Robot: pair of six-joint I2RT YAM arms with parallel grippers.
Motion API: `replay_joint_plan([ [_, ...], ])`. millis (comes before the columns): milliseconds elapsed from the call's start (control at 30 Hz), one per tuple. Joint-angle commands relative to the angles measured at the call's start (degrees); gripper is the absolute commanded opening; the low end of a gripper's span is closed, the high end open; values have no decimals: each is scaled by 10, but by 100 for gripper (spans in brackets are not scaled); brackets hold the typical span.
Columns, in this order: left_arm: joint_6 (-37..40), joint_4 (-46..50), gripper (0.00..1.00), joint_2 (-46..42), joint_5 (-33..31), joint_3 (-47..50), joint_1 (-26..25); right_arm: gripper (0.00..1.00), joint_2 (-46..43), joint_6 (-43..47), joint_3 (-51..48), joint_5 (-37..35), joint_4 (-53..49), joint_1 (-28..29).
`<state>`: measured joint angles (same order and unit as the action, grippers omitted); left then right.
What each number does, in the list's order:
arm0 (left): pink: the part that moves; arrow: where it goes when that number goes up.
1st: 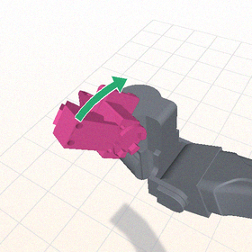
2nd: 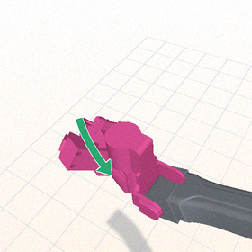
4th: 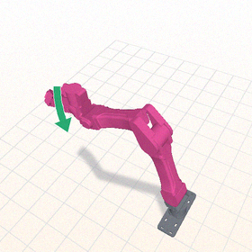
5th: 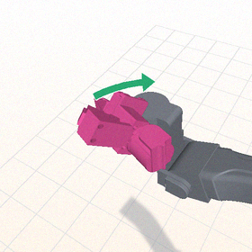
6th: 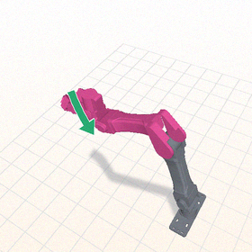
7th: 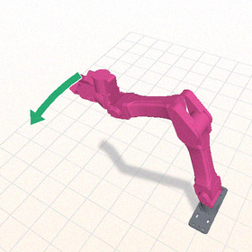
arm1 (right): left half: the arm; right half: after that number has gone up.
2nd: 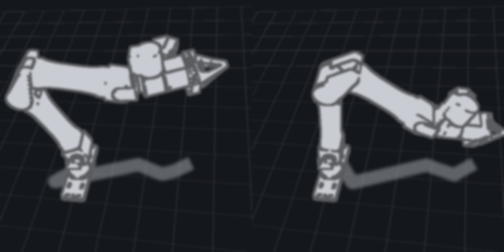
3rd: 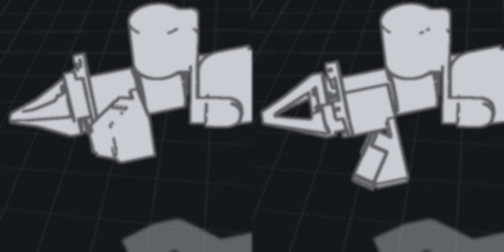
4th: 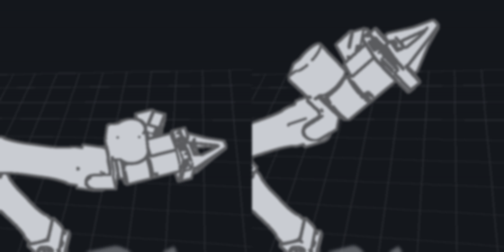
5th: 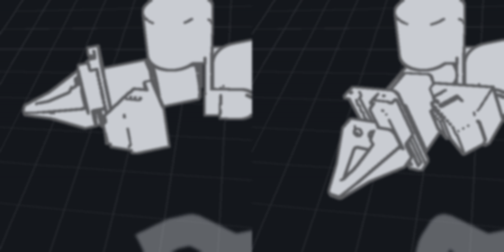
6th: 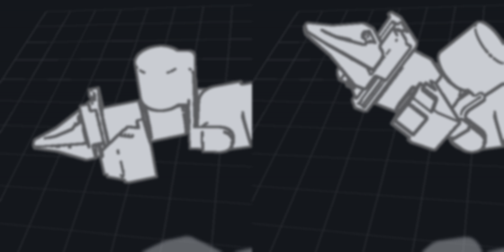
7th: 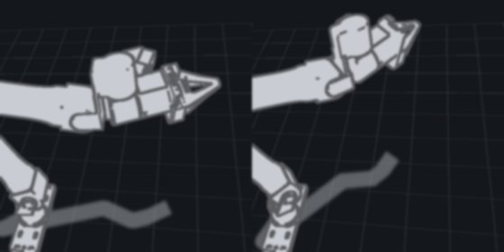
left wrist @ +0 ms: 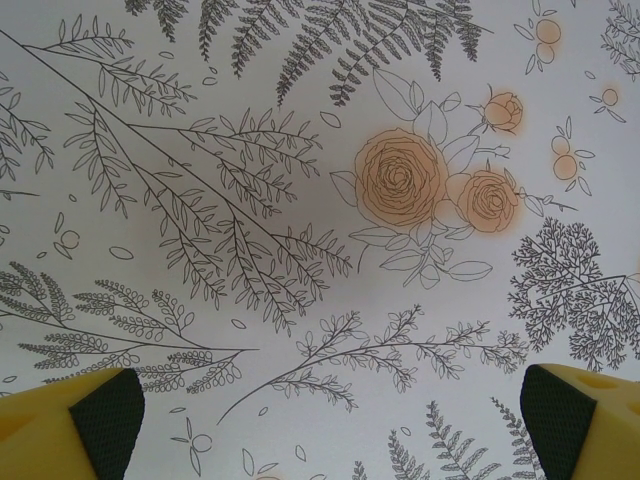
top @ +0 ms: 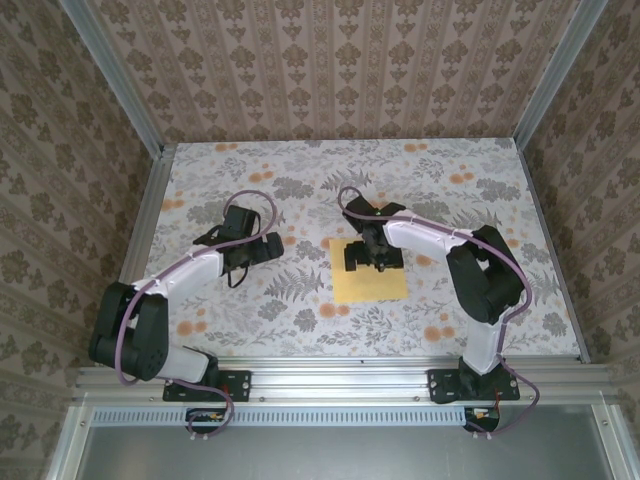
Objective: Fold a paper plane with a square sheet of paper (pick it up from the middle)
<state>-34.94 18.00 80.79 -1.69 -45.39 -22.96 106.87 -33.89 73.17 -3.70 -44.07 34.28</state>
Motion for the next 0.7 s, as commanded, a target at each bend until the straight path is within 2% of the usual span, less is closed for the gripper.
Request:
replay_joint_plan([
  [0,-2,8,100,9,4,-9,-5,94,6,-15,-19,19,-5,8],
  [333,-4,6,100,17,5,-9,-5,94,48,-9,-25,22,-16,24],
  [667,-3,8,100,20,4,-10,-5,78,63,4,-28,21,-18,23],
])
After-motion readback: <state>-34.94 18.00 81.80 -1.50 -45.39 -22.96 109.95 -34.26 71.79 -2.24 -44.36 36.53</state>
